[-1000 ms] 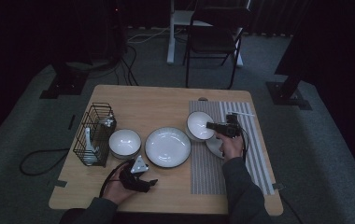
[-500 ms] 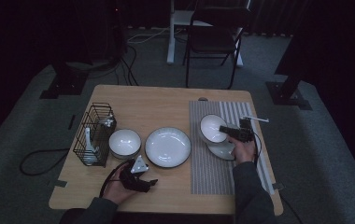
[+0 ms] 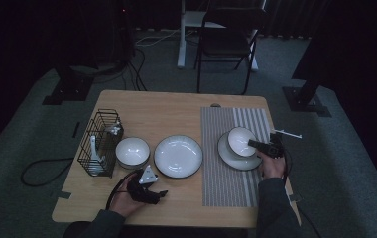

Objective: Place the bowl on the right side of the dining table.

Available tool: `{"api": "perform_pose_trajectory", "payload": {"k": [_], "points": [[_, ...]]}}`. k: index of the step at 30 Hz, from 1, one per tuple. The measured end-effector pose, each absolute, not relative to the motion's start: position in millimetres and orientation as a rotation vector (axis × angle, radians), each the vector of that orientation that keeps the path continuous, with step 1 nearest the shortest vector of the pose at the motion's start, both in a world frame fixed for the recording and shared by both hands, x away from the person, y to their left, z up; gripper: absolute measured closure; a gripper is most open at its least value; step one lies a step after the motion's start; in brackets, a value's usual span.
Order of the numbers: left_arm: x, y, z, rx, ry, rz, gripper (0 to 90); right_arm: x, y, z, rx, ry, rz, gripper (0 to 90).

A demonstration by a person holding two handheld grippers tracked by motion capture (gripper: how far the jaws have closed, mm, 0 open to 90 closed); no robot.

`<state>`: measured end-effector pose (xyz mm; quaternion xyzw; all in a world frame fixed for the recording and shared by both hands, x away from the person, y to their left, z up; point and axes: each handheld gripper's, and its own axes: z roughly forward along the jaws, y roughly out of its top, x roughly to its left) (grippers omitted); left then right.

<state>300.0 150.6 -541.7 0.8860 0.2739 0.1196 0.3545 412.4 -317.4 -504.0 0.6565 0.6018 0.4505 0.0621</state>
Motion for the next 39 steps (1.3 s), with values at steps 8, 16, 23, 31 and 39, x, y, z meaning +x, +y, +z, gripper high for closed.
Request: {"api": "perform_pose_trajectory", "payload": {"k": [8,16,23,31,39], "points": [[300,151,-542,2.29,0.706,0.311,27.2,408,-333,-508,2.017,1.775,1.362,81.8],[300,150,-542,2.287,0.709,0.31,27.2,406,-339,-512,2.033,1.76,1.357,81.8],[300,150,-542,2.284,0.709,0.31,27.2,407,-337,-516,2.038,1.767,1.335,81.8],[300,150,-542,2.284,0.708,0.311,27.2,407,-337,-519,2.045,1.772,1.314,81.7],[300,150,-542,2.283,0.708,0.31,27.2,408,-337,-520,2.051,1.773,1.283,81.7]]}}
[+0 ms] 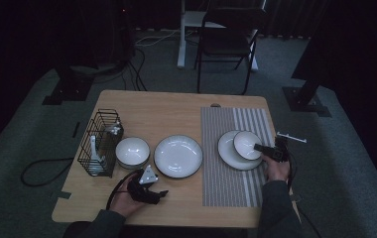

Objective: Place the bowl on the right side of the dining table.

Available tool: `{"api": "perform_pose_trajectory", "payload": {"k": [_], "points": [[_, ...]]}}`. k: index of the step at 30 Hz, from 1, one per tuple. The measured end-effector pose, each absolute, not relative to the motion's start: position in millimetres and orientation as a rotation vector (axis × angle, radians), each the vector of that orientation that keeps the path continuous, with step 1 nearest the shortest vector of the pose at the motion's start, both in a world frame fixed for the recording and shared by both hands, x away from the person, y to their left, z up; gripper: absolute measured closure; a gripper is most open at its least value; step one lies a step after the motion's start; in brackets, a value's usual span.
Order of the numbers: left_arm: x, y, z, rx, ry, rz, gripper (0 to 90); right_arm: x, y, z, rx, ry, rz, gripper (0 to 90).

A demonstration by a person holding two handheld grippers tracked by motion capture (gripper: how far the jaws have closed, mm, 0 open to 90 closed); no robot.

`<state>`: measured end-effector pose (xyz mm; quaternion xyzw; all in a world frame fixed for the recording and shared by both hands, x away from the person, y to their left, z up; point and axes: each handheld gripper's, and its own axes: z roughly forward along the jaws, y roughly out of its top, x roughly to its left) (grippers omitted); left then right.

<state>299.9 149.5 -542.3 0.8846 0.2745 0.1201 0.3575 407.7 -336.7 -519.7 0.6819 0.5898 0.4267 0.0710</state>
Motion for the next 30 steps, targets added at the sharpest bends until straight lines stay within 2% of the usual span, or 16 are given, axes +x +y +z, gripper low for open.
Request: {"api": "perform_pose_trajectory", "payload": {"k": [30], "points": [[300,149,-542,2.284,0.708,0.311,27.1,409,-322,-511,1.988,1.783,1.18,79.9]]}}
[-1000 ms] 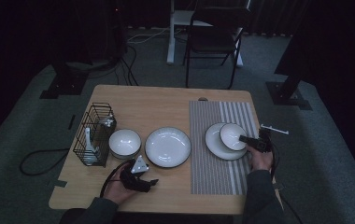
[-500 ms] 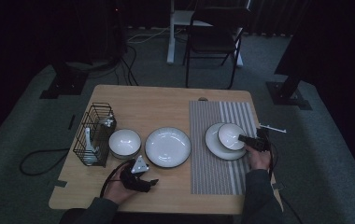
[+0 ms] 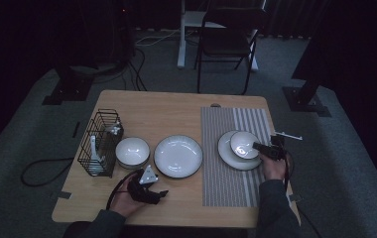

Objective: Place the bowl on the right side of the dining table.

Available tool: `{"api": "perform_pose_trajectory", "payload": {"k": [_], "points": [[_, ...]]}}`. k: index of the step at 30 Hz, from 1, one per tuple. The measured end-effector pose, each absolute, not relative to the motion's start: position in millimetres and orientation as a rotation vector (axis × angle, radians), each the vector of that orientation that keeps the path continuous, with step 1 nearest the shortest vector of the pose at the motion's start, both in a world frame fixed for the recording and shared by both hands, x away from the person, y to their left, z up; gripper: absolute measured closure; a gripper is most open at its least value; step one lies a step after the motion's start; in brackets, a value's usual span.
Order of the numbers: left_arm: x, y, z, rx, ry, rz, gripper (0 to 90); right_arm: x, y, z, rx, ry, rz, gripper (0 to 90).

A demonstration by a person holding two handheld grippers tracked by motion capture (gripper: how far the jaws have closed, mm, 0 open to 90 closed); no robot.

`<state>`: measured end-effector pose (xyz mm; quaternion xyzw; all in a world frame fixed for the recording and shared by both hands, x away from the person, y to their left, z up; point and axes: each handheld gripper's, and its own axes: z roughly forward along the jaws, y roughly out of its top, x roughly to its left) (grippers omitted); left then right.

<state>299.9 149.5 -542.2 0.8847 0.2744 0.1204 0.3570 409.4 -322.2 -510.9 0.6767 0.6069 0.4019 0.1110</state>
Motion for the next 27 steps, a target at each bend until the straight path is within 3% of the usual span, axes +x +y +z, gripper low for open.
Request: {"api": "perform_pose_trajectory", "payload": {"k": [27], "points": [[300.0,149.4,-542.3,2.284,0.707,0.312,27.0,411.6,-319.6,-511.5,1.986,1.78,1.193,79.0]]}}
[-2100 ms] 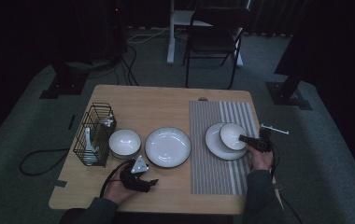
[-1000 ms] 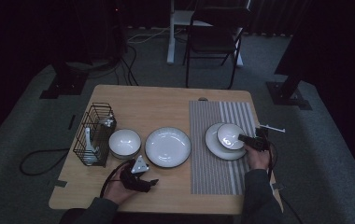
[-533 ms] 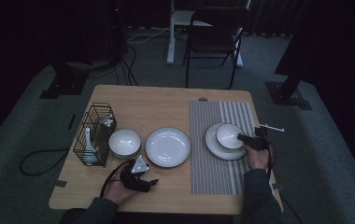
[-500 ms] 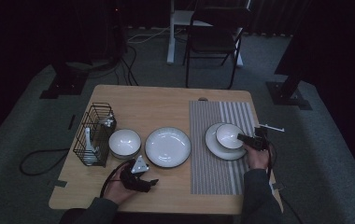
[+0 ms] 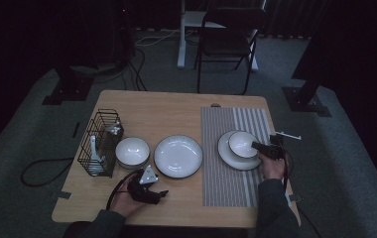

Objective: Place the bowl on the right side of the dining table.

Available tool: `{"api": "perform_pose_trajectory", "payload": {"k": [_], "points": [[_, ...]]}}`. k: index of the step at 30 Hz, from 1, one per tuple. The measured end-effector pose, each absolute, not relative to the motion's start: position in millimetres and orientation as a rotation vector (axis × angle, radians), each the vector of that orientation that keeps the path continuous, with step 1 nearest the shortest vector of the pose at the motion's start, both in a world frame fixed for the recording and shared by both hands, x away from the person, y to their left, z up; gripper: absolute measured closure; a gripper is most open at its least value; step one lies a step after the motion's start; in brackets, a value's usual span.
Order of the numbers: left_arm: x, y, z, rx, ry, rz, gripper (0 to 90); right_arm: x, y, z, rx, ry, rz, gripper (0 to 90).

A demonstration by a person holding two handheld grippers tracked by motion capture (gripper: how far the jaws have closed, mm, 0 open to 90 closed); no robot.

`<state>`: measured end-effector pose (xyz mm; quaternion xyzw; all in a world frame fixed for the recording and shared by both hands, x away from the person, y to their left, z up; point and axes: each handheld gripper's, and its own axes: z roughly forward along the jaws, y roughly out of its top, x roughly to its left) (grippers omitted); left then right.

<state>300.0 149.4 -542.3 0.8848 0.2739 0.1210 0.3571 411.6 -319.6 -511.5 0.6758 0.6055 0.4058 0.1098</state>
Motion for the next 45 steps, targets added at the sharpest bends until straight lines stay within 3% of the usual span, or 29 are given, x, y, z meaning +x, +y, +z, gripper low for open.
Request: {"api": "perform_pose_trajectory", "payload": {"k": [20,24,30,45], "points": [[300,149,-542,2.284,0.707,0.313,27.0,407,-324,-501,1.925,1.768,1.189,72.4],[300,149,-542,2.282,0.707,0.312,27.0,405,-324,-497,1.872,1.769,1.15,63.2],[300,149,-542,2.283,0.706,0.313,27.0,402,-324,-489,1.838,1.767,1.146,57.9],[300,149,-542,2.282,0.714,0.312,27.0,394,-315,-475,1.72,1.807,1.155,55.7]]}}
